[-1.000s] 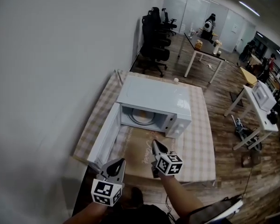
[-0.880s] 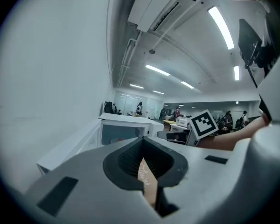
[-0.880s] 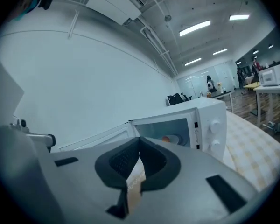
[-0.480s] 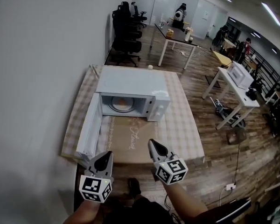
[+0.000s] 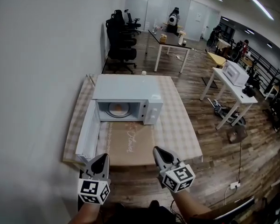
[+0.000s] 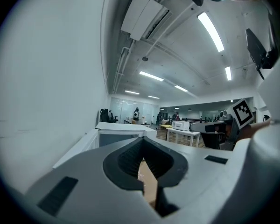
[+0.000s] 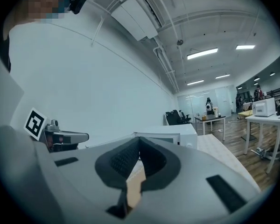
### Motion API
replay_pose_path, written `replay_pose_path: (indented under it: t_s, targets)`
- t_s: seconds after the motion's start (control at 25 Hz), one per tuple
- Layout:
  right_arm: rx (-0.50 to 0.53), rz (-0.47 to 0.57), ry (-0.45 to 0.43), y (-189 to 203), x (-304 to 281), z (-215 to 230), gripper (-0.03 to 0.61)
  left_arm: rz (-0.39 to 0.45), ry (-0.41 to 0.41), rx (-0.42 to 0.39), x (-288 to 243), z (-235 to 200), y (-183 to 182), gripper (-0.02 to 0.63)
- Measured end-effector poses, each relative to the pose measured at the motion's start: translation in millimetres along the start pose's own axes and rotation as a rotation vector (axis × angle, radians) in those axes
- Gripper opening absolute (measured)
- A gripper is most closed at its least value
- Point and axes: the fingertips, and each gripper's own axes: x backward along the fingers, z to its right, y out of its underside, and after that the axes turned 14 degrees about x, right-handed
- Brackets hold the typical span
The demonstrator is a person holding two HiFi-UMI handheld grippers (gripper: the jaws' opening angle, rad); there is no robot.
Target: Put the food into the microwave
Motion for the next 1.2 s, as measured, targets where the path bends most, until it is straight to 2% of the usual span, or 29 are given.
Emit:
replay_pose_path:
  t_s: [0.16,0.44,0.8,1.2]
  targets:
    - [0.036,0.025,-0.019,-13.0,18.8,13.6,0.009,0.012,-0.032,0.003,4.1,18.2,-1.1,0.008]
    - [0.024,0.049,-0.019,-22.3,42.8,52.9,0.008,0.045,-0.068,0.001,-6.9,54.8,-8.6,0.008]
    - [0.015,0.048,-0.005,-18.5,52.3,87.4,0.008,0.031,-0.038,-0.008,-39.1,91.4,-2.9,0.008]
    - [0.001,0.047,-0.001,-14.6,51.1,96.9,0.008,0.012,-0.019,-0.003,-54.4,96.1,3.1,0.008]
